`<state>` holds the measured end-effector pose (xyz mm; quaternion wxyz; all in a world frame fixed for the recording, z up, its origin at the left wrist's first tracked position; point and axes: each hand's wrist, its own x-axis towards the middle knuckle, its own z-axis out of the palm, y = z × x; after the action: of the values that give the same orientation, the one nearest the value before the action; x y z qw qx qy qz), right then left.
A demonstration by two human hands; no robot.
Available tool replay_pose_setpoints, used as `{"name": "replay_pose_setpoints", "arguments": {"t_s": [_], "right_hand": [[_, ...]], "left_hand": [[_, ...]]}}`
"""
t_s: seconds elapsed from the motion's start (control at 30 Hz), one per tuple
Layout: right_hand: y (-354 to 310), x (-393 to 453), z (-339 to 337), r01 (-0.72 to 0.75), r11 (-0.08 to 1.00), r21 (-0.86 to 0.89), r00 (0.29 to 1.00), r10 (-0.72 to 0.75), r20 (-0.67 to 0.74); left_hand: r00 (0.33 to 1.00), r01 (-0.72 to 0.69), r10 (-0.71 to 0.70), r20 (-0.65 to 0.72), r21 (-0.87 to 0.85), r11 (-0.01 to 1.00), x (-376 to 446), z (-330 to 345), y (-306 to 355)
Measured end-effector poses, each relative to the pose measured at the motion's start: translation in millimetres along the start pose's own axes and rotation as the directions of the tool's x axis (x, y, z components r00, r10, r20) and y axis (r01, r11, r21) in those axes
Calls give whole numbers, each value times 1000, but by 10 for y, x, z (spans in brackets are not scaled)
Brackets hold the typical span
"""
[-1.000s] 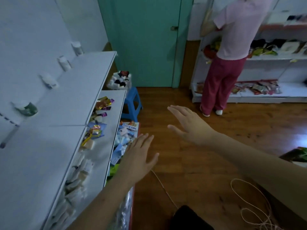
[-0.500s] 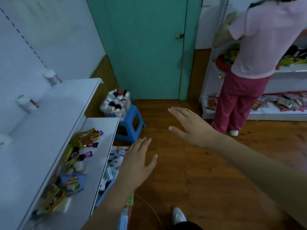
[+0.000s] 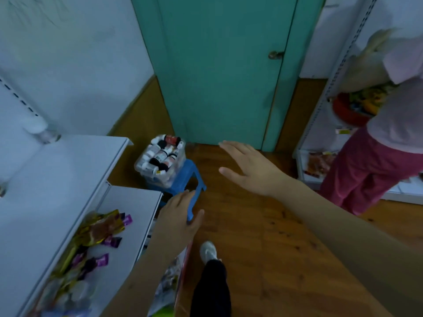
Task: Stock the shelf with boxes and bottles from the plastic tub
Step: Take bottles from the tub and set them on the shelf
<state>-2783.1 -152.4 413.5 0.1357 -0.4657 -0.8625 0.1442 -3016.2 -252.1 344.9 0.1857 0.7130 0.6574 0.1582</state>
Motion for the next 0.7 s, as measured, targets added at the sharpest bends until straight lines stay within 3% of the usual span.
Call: {"name": "replay_pose_setpoints", "arguments": {"t_s": [0.37,0.7], "right_hand": [[600,2736,-48,7,1000,24,996,-9,90],[1012,4460,284,69,995,76,982,-81,171]], "left_hand": [[997,70,-70,-9,-46,997,2271,-364,-924],[967,250,-254,-27,-99,963,3564,-434,-1469]]}}
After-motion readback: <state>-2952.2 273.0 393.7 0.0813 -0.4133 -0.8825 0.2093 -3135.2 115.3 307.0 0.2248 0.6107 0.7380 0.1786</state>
